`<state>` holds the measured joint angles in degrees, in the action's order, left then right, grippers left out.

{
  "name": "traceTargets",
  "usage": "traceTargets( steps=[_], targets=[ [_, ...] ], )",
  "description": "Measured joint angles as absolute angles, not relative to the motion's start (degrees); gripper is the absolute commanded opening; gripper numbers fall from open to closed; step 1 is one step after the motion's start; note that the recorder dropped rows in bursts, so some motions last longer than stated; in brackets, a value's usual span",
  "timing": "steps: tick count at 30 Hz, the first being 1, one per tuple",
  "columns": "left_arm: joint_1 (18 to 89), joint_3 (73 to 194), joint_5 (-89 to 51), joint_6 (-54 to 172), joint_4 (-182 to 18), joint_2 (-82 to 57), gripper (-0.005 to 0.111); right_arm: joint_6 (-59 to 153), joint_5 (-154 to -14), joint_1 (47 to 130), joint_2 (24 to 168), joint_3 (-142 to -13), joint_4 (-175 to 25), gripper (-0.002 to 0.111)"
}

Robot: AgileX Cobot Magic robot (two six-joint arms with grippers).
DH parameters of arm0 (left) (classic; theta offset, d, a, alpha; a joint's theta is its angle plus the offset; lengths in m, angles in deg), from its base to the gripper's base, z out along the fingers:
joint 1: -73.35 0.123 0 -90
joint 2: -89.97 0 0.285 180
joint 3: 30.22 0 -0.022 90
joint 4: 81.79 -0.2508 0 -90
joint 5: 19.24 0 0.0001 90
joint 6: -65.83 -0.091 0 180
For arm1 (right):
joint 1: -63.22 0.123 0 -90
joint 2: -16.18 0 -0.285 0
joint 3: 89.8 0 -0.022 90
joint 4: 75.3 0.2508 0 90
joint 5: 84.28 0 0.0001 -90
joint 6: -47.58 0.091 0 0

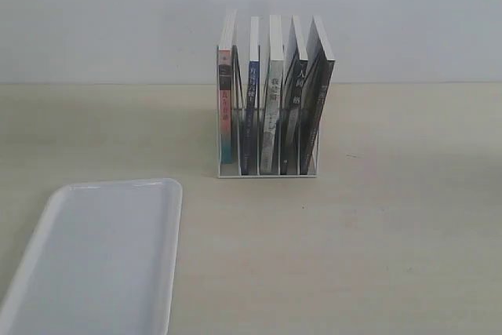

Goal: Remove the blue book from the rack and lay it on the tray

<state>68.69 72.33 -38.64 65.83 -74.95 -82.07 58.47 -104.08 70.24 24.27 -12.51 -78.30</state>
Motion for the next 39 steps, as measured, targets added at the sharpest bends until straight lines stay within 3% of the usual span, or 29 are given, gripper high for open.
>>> traceTargets(
  steps=[19,28,39],
  targets=[
    [68.7,72.9,-39.5,65.8,-74.3,-82.1,0.004,58.5,-104.1,70.2,24.3,-12.5,-78.3,0.001],
    [68.7,88.4,-42.5,65.8,-58.8,-82.2,0.004,58.5,-104.1,70.2,24.3,-12.5,-78.3,0.001],
    [68.7,92.5,-21.7,65.8,-52.0,-82.3,0.004,58.5,-104.1,70.2,24.3,-12.5,-78.3,0.001]
  ],
)
